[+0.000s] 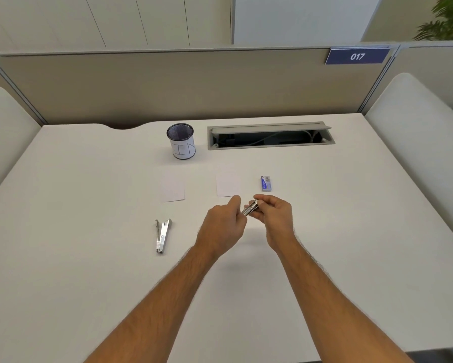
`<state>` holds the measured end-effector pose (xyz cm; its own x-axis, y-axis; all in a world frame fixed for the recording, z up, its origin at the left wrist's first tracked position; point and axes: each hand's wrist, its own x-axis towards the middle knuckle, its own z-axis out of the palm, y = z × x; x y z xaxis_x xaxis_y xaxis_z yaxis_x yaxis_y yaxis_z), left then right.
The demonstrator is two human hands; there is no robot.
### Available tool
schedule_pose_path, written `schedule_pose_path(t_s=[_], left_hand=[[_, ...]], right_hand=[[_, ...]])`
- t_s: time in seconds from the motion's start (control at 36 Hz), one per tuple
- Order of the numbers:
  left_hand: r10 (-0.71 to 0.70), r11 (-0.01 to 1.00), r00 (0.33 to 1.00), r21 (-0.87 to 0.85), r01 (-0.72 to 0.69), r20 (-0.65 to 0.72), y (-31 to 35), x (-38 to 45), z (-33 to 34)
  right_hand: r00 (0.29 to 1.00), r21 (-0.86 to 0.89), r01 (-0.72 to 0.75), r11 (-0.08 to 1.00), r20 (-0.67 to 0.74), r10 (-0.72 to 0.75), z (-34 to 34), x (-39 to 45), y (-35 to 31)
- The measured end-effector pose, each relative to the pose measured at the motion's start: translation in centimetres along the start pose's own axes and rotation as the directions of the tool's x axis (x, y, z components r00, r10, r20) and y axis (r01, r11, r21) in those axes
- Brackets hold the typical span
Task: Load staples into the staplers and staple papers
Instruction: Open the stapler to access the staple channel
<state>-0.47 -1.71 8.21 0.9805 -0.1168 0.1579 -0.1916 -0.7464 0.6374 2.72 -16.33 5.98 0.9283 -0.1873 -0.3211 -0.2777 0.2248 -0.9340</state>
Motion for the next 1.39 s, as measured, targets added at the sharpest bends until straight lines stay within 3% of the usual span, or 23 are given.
schedule_pose_path(t_s=[0.22, 0.42, 0.72, 0.89, 0.97, 1.03, 1.14, 1.39], left_hand=[[-0.061, 0.971, 0.996, -0.226, 0.074, 0.062, -1.5, -0.7, 0.5], [-0.189, 0.945, 0.972, -0.243, 0.218, 0.137, -2.9, -0.9, 1.6], [-0.175, 0.957, 0.984, -0.23, 0.174, 0.016, -2.7, -1.3, 1.8], [-0.22, 0.946, 0.975, -0.251, 0.207, -0.025, -2.6, -1.3, 1.8], [-0.254, 0.94, 0.965, -0.252, 0.229, -0.067, -2.6, -1.3, 1.6], [-0.267, 0.936, 0.961, -0.256, 0.24, -0.076, -2.8, -1.2, 1.3], [-0.256, 0.941, 0.965, -0.247, 0.232, -0.066, -2.8, -1.0, 1.1], [-0.214, 0.965, 0.976, -0.165, 0.205, -0.041, -3.2, -1.0, 0.8]], right_hand=[[0.997, 0.0, 0.071, 0.998, 0.042, -0.07, -0.4, -0.2, -0.8], [0.987, -0.017, 0.133, 0.991, 0.097, -0.13, -0.2, -0.3, -1.8], [0.985, 0.003, 0.117, 0.993, 0.125, -0.116, 0.3, -0.1, -1.7], [0.984, -0.105, 0.152, 0.983, 0.11, -0.141, 1.0, -0.5, -1.7], [0.939, -0.398, 0.333, 0.855, 0.056, -0.34, 1.4, -1.2, -1.5], [0.88, -0.521, 0.449, 0.726, 0.116, -0.461, 1.8, -1.7, -1.2], [0.872, -0.645, 0.481, 0.594, 0.284, -0.398, 2.5, -2.2, -0.6], [0.894, -0.726, 0.446, 0.524, 0.332, -0.301, 3.3, -2.2, -0.6]])
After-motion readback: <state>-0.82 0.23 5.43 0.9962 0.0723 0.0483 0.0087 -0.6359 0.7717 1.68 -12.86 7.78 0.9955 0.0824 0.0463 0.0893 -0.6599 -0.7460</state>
